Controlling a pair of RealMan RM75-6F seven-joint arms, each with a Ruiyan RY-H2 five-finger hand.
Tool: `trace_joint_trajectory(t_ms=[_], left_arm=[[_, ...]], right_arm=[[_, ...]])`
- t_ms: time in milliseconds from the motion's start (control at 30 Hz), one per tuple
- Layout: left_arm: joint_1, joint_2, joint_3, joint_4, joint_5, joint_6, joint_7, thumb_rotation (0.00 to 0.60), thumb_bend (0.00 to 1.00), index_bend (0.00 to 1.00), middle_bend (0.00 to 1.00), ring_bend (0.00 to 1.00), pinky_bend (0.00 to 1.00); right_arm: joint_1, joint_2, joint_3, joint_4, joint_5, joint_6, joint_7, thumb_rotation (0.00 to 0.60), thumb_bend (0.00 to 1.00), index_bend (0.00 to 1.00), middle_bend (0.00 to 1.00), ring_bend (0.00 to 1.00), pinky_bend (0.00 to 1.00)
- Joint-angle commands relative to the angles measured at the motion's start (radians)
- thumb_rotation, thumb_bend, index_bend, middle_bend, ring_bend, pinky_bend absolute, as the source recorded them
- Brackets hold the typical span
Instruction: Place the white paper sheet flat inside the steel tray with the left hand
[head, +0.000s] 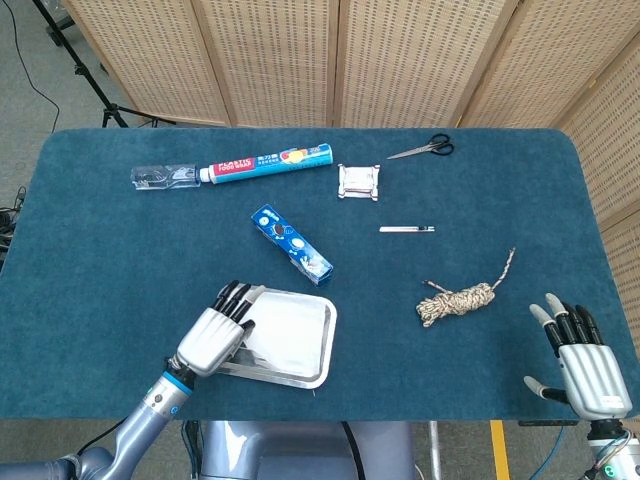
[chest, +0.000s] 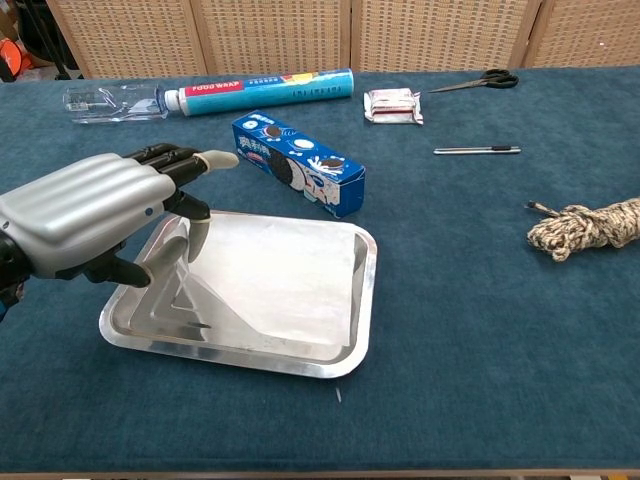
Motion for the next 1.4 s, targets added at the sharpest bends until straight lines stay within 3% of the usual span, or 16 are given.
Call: trace_joint_trajectory(t_ms=[33,633,1400], left_arm=[[0.003,-0.001,0.001,-0.002,-0.003,0.001,0.009,0.600,0.57,0.74,0.02,0.00,0.00],[0.005,0.003,0.010,-0.027,-0.010,-0.023,0.036,0.600,0.58,0.74,0.02,0.00,0.00],[-0.052,0.063,0.039,0.067,0.128,-0.063,-0.103,0.600,0.59,0.74,0.02,0.00,0.00]], right_arm=[[0.000,0.000,-0.001,-0.001,-0.002,0.000,-0.001,0.600,0.00,0.10,0.00,0.00,0.00],[-0.001,0.002,0.000,-0.002,-0.002,0.003,0.002,0.600,0.00,0.10,0.00,0.00,0.00],[0.001,0.003,-0.004,-0.005,-0.007,-0.004,0.008,0.600,0.00,0.10,0.00,0.00,0.00]])
